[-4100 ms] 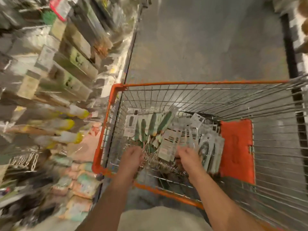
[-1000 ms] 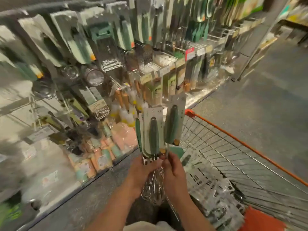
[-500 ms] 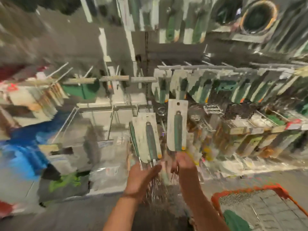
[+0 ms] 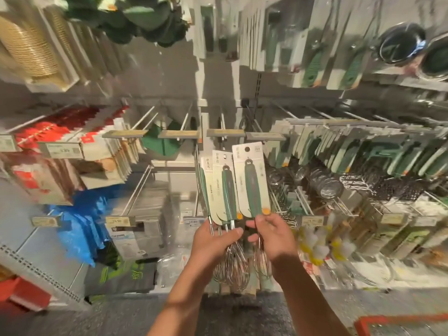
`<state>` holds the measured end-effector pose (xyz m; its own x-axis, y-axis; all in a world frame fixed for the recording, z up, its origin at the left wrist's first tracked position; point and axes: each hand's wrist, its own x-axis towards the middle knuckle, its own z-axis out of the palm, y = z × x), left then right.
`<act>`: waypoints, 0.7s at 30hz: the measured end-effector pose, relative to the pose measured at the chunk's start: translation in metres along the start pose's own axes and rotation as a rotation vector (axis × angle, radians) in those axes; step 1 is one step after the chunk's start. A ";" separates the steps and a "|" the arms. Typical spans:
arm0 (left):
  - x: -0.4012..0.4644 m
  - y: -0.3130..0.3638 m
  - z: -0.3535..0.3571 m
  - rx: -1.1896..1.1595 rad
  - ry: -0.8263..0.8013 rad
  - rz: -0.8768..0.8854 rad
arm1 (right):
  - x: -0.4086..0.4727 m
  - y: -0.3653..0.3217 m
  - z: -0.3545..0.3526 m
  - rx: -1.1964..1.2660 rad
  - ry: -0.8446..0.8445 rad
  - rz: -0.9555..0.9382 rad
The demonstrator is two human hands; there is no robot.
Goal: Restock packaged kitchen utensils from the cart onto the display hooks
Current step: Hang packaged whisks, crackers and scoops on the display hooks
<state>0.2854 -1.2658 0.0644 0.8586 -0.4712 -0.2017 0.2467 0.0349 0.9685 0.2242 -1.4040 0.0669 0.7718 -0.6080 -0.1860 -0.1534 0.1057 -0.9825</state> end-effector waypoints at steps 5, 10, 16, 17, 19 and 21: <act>0.000 -0.005 -0.015 0.013 0.028 -0.017 | 0.000 0.012 0.012 0.063 -0.032 -0.014; -0.001 -0.011 -0.021 0.040 0.055 -0.019 | 0.015 0.011 0.023 0.012 -0.030 -0.050; 0.006 -0.002 -0.018 -0.043 0.112 -0.022 | 0.033 0.007 0.026 -0.107 -0.055 -0.090; 0.010 -0.003 -0.018 -0.057 0.131 -0.024 | 0.035 0.007 0.025 -0.061 -0.097 -0.094; 0.014 -0.003 -0.017 -0.083 0.171 -0.015 | 0.042 0.007 0.025 0.000 -0.161 -0.084; 0.017 -0.003 -0.016 -0.100 0.200 0.002 | 0.052 0.005 0.029 0.000 -0.160 -0.044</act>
<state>0.3061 -1.2599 0.0555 0.9287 -0.2876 -0.2342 0.2796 0.1281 0.9515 0.2815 -1.4127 0.0524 0.8663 -0.4789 -0.1423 -0.1172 0.0820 -0.9897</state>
